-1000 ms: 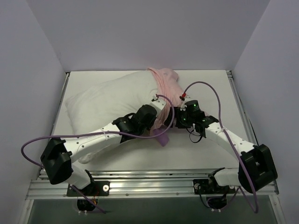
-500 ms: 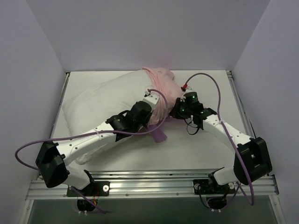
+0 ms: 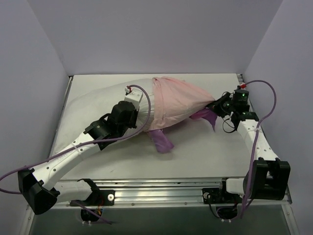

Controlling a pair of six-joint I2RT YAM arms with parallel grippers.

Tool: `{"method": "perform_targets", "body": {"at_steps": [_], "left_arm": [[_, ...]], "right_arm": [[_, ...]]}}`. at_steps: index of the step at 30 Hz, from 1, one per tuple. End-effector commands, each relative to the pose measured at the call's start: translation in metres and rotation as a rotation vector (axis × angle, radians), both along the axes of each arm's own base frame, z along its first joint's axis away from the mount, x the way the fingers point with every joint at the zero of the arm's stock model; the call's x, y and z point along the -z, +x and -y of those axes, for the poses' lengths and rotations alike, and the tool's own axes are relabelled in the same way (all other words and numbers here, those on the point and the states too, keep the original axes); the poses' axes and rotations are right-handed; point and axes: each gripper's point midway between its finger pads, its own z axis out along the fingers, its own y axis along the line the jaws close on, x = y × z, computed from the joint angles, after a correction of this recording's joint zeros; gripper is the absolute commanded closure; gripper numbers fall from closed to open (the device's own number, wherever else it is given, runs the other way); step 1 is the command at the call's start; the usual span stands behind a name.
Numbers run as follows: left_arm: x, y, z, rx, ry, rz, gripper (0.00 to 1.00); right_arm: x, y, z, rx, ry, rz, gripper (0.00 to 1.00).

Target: Remove the pillowcase from the pillow

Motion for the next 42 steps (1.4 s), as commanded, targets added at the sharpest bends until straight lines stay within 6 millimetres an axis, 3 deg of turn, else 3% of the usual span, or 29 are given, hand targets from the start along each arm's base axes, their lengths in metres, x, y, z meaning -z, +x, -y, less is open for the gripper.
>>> {"method": "perform_targets", "body": {"at_steps": [1,2,3,5,6,9,10,12,13,15,16,21,26,29,31,33,34,35,36,37,38,39,40,41,42], "left_arm": [[-0.003,0.007,-0.076,-0.229,0.125,0.016,0.98],[-0.002,0.007,-0.079,-0.238,0.13,0.008,0.98],[-0.002,0.008,-0.082,-0.245,0.137,0.005,0.98],[-0.001,0.01,-0.087,-0.269,0.15,-0.007,0.98],[0.0,0.011,-0.09,-0.284,0.152,-0.012,0.98],[0.005,0.014,-0.09,-0.299,0.16,-0.035,0.98],[0.008,0.016,-0.088,-0.301,0.158,-0.045,0.98],[0.01,0.016,-0.086,-0.304,0.151,-0.054,0.98],[0.012,0.017,-0.085,-0.305,0.144,-0.06,0.98],[0.014,0.016,-0.085,-0.304,0.147,-0.065,0.98],[0.014,0.015,-0.088,-0.313,0.158,-0.064,0.98],[0.022,0.011,-0.097,-0.333,0.189,-0.074,0.98],[0.033,0.008,-0.102,-0.365,0.214,-0.107,0.98],[0.035,0.012,-0.097,-0.359,0.194,-0.103,0.98],[0.031,0.019,-0.094,-0.367,0.172,-0.082,0.98],[0.027,0.024,-0.09,-0.365,0.152,-0.075,0.98],[0.022,0.029,-0.086,-0.365,0.136,-0.067,0.98],[0.019,0.031,-0.084,-0.363,0.128,-0.063,0.97],[0.016,0.033,-0.082,-0.362,0.12,-0.061,0.96],[0.012,0.033,-0.078,-0.352,0.103,-0.057,0.91],[0.002,0.035,-0.076,-0.348,0.079,-0.041,0.86],[-0.003,0.036,-0.073,-0.341,0.061,-0.036,0.7],[-0.013,0.034,-0.071,-0.325,0.028,-0.021,0.57],[-0.019,0.033,-0.07,-0.318,0.011,-0.012,0.42],[-0.033,0.032,-0.07,-0.313,-0.021,0.012,0.22]], "right_arm": [[-0.056,0.04,0.046,0.202,0.072,0.138,1.0],[-0.063,0.043,0.051,0.216,0.07,0.141,1.0],[-0.087,0.053,0.057,0.23,0.063,0.187,1.0],[-0.112,0.061,0.073,0.264,0.058,0.23,1.0],[-0.14,0.07,0.079,0.268,0.063,0.285,1.0],[-0.18,0.082,0.092,0.282,0.084,0.365,1.0],[-0.217,0.085,0.095,0.283,0.086,0.446,1.0],[-0.245,0.092,0.103,0.288,0.085,0.501,1.0],[-0.282,0.09,0.102,0.267,0.082,0.577,1.0],[-0.303,0.097,0.103,0.24,0.079,0.616,1.0],[-0.339,0.09,0.098,0.206,0.07,0.69,1.0],[-0.378,0.1,0.086,0.098,0.074,0.769,1.0],[-0.42,0.096,0.073,-0.009,0.072,0.872,1.0],[-0.412,0.099,0.054,-0.086,0.095,0.855,1.0],[-0.388,0.106,0.042,-0.129,0.047,0.806,1.0],[-0.365,0.107,0.01,-0.194,0.02,0.757,1.0],[-0.323,0.118,0.002,-0.217,-0.014,0.663,1.0],[-0.301,0.12,-0.007,-0.228,-0.031,0.609,1.0],[-0.273,0.122,-0.03,-0.262,-0.047,0.545,1.0],[-0.217,0.128,-0.033,-0.256,-0.116,0.42,1.0],[-0.186,0.129,-0.043,-0.274,-0.139,0.346,1.0],[-0.157,0.125,-0.063,-0.311,-0.154,0.274,0.9],[-0.116,0.118,-0.069,-0.332,-0.166,0.165,0.82],[-0.095,0.116,-0.076,-0.355,-0.187,0.121,0.74],[-0.084,0.108,-0.092,-0.395,-0.195,0.099,0.57]]}}
